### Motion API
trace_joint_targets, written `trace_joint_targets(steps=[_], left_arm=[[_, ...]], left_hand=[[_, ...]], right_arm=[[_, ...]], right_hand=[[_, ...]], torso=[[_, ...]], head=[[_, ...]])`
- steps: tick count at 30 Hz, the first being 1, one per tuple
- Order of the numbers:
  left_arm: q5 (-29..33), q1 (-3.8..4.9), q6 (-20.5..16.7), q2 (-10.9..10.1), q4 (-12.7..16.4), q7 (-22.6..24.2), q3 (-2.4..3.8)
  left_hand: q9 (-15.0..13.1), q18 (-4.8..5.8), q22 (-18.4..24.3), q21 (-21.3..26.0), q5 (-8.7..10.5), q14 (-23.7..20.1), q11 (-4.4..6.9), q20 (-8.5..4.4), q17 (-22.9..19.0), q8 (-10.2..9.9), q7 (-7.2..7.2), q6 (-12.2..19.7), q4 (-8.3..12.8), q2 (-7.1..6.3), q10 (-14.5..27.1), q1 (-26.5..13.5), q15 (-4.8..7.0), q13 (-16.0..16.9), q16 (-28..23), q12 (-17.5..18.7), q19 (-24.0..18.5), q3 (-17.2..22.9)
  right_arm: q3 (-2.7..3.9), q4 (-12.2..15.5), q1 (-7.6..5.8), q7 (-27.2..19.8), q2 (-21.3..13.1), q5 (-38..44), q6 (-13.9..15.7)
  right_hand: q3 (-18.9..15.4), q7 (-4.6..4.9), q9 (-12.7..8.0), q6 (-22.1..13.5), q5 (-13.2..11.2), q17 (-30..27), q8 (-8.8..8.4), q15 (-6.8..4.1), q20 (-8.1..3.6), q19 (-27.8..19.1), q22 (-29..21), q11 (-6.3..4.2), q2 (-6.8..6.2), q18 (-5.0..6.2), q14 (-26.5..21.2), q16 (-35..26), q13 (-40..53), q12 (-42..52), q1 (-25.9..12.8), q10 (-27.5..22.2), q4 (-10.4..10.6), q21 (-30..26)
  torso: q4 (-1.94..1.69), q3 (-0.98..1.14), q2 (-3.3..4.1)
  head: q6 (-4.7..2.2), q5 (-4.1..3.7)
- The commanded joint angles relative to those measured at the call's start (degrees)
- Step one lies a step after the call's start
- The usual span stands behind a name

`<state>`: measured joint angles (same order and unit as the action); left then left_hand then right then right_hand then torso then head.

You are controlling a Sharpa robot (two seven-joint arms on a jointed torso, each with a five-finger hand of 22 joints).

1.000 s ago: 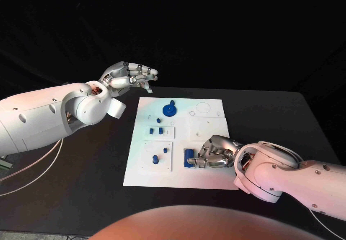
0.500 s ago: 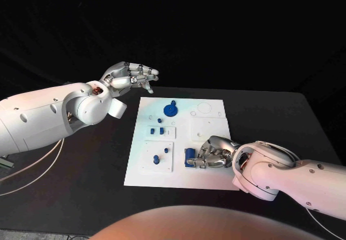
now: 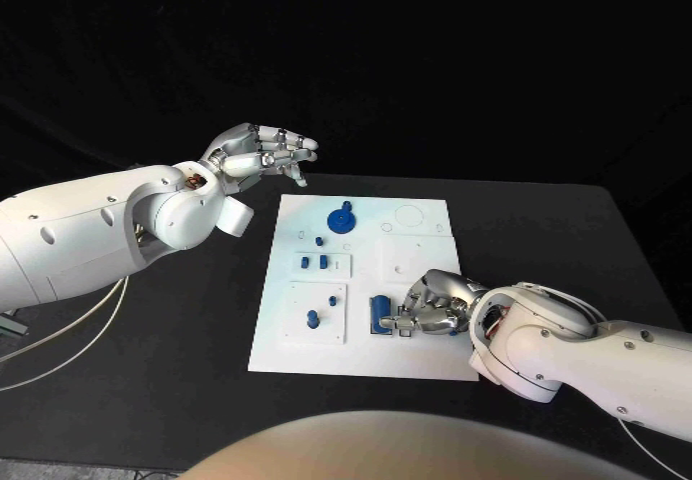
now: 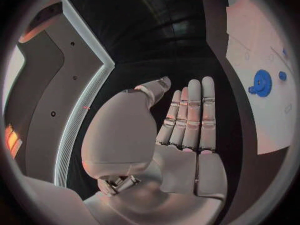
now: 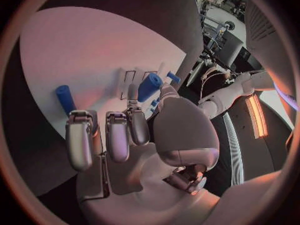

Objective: Assemble the parts on the task board

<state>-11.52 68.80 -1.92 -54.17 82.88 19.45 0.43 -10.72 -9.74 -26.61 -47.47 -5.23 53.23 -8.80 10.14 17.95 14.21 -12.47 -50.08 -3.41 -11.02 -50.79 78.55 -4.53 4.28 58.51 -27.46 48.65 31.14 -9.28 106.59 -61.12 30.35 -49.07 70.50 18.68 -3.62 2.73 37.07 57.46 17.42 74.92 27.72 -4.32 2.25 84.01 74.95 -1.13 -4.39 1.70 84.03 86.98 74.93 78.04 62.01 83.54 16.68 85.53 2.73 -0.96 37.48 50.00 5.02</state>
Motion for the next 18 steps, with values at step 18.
trace_joint_targets(steps=[18], left_arm=[[0.24,0.04,0.24,0.13,0.06,0.67,0.04]], left_hand=[[-0.04,-0.83,0.25,0.36,-0.19,-0.08,0.07,-0.06,0.1,0.42,0.16,0.41,0.18,-0.18,0.56,0.42,-0.1,0.01,0.31,-0.63,0.75,0.36]], right_arm=[[0.01,0.1,0.05,-1.73,0.22,1.95,-1.13]], right_hand=[[2.14,0.01,0.21,0.43,-14.58,8.13,0.19,-0.52,-0.81,4.57,14.02,-0.25,-4.73,-0.92,4.58,0.52,5.92,0.42,12.52,1.06,-1.1,0.94]], torso=[[-0.03,-0.06,0.0]], head=[[0.0,-0.12]])
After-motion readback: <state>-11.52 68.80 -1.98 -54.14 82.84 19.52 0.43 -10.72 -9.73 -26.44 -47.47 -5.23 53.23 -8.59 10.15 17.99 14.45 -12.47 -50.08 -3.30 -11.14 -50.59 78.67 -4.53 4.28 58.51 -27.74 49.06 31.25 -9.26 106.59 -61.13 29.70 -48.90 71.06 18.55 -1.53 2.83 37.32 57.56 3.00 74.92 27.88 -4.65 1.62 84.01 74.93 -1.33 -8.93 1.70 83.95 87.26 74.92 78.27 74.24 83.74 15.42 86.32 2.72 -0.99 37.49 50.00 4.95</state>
